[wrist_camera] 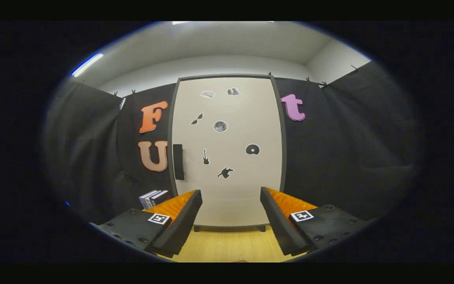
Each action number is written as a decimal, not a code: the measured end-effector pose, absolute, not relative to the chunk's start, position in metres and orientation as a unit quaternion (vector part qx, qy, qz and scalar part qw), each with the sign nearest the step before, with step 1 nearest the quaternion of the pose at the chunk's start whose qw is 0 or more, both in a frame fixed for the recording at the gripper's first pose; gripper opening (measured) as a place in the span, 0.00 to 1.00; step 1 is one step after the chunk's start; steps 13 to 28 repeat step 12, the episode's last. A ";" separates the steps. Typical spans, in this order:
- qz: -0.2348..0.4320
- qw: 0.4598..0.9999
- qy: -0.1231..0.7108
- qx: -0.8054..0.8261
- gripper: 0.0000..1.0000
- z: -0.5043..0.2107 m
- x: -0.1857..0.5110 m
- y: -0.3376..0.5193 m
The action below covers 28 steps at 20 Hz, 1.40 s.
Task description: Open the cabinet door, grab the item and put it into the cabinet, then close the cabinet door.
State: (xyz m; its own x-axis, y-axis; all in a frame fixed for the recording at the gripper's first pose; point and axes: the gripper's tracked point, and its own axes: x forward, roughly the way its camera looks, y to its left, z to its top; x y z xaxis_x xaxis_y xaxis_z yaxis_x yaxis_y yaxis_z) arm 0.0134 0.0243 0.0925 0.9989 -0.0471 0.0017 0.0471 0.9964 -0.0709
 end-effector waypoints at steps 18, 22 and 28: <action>-0.049 0.998 -0.009 -0.024 0.95 0.082 0.002 0.007; -0.049 0.998 -0.009 -0.024 0.95 0.082 0.002 0.007; -0.049 0.998 -0.009 -0.024 0.95 0.082 0.002 0.007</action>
